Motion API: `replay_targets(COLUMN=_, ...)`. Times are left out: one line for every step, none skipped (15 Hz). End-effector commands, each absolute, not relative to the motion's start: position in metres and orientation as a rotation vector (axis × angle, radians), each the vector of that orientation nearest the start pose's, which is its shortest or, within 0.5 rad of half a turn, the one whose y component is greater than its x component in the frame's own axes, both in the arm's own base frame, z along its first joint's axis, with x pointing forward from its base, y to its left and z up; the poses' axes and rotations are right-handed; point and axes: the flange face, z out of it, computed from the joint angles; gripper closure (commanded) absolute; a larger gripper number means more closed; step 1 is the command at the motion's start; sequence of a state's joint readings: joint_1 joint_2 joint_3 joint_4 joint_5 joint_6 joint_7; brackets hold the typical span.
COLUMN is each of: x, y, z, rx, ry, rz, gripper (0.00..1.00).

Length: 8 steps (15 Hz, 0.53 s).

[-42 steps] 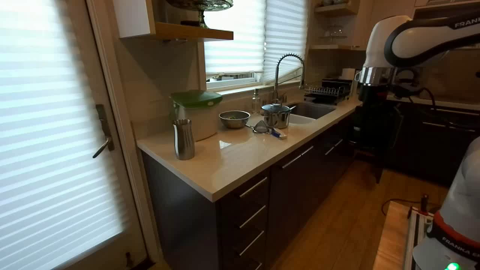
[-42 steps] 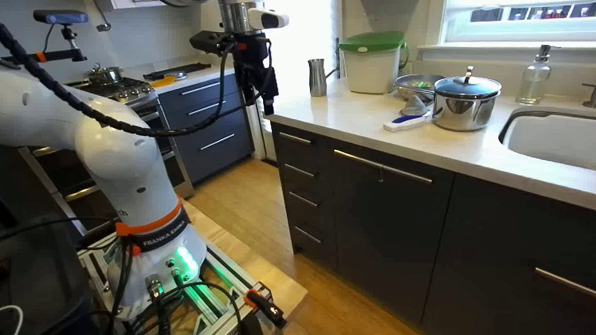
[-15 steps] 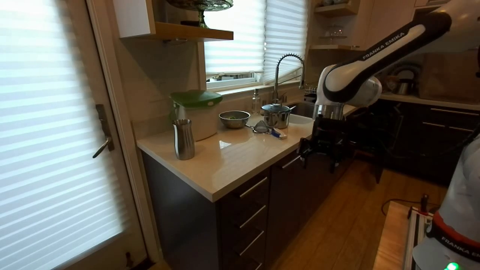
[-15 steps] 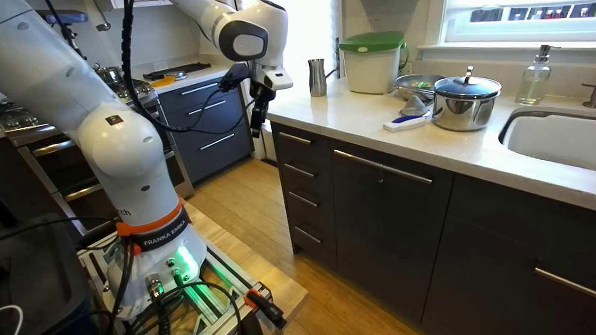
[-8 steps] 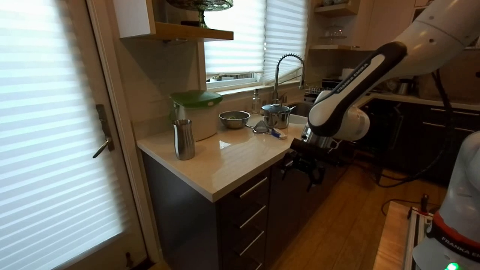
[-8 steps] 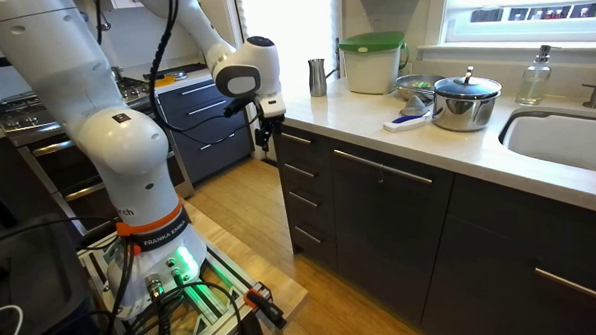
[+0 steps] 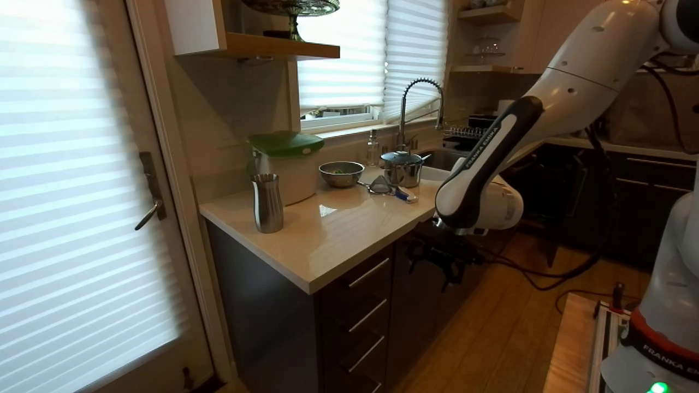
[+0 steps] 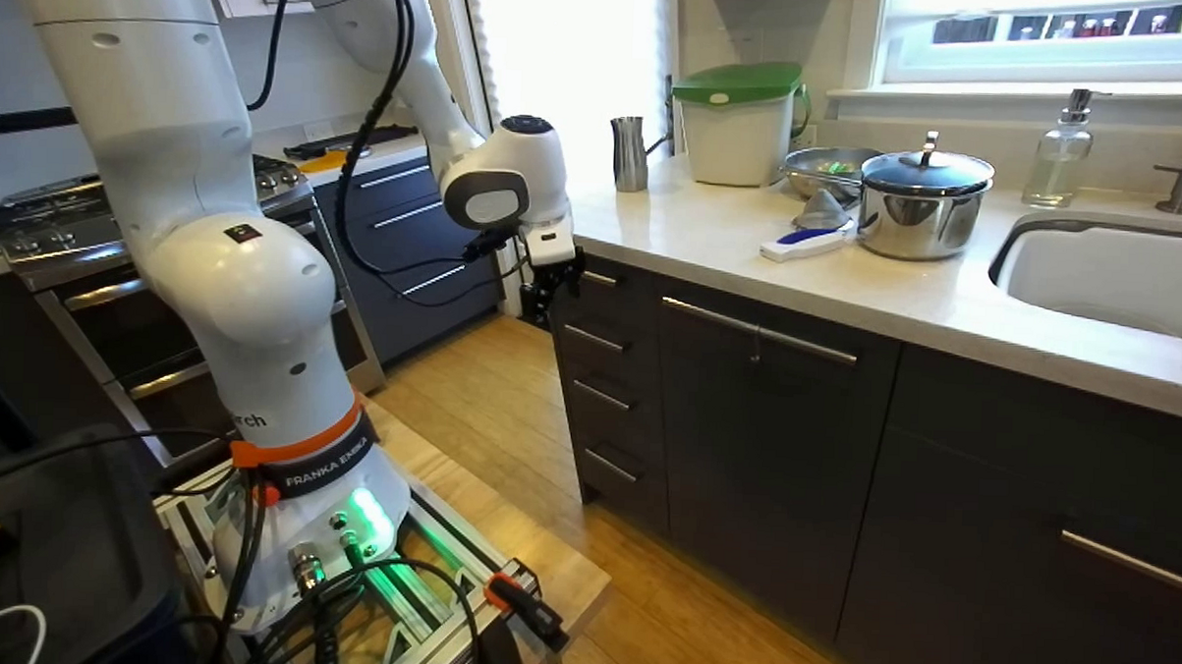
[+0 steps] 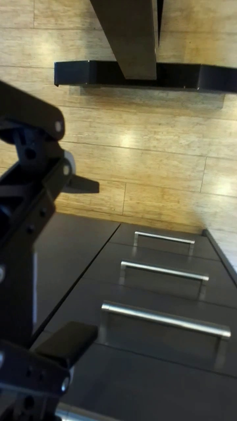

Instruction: Open the first top drawer

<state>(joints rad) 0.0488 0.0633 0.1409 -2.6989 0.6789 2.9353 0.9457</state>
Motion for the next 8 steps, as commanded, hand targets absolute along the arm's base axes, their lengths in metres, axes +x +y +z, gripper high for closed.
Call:
replay_targets(x=0.411, y=0.057, z=0.235, rx=-2.164, ry=1.822, rz=-0.291, gripper=0.0)
replay_targets(x=0.41, y=0.065, z=0.236, rx=-2.166, ry=1.798, rz=-0.337, gripper=0.0)
replay_targets(x=0.408, y=0.07, z=0.238, rx=-2.158, ry=1.78, rz=-0.385, gripper=0.0)
replay_targets(x=0.406, y=0.077, z=0.24, rx=-2.151, ry=1.767, rz=-0.414, gripper=0.0)
replay_targets(x=0.401, y=0.081, z=0.236, rx=-2.145, ry=1.767, rz=-0.445, gripper=0.0)
replay_targets(x=0.398, y=0.084, z=0.232, rx=-2.142, ry=1.762, rz=-0.479, gripper=0.0)
replay_targets(x=0.4, y=0.082, z=0.219, rx=-2.126, ry=1.79, rz=-0.537, gripper=0.0)
replay_targets(x=0.395, y=0.082, z=0.217, rx=-2.105, ry=1.803, rz=-0.58, gripper=0.0)
